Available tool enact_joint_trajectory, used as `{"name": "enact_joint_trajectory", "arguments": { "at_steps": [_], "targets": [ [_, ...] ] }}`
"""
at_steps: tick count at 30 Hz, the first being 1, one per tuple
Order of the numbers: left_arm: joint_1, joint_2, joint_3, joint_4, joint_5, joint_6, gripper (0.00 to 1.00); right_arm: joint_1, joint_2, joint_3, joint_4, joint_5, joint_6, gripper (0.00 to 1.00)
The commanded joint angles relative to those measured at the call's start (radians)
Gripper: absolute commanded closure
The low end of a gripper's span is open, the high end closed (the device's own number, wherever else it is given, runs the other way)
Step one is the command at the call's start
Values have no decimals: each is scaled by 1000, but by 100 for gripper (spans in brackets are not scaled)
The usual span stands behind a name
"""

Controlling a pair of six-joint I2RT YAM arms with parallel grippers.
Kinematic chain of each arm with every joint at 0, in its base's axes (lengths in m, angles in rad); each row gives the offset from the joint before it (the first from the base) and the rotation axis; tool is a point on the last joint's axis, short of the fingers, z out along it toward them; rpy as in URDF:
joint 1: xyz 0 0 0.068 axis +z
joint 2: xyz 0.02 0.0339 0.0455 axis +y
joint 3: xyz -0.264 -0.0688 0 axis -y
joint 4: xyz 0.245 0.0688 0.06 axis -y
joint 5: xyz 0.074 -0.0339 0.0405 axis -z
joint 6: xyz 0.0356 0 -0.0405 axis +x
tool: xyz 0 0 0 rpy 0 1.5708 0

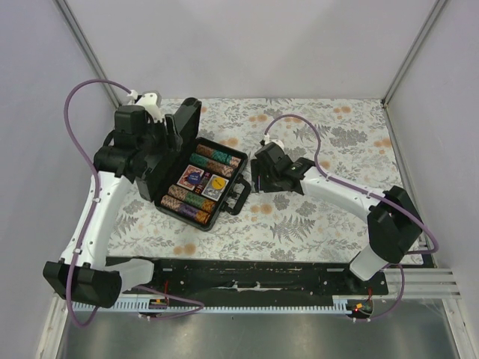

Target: Pack up texas hold em set

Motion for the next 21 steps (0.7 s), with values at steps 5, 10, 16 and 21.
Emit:
{"name": "enact_joint_trajectory", "arguments": {
  "at_steps": [5, 10, 16, 21],
  "targets": [
    [-9, 42, -199, -66, 160, -129, 31, -36, -97, -65, -26, 39, 77, 28],
    [-8, 51, -250, 23, 318, -132, 30, -59, -127, -88, -30, 35, 85, 28],
    [-12, 85, -285, 96, 453, -186, 30, -69, -160, -89, -38, 26, 85, 28],
    [-11, 106, -262, 90, 403, -174, 30, -69, -161, -102, -35, 21, 88, 28]
  ]
}}
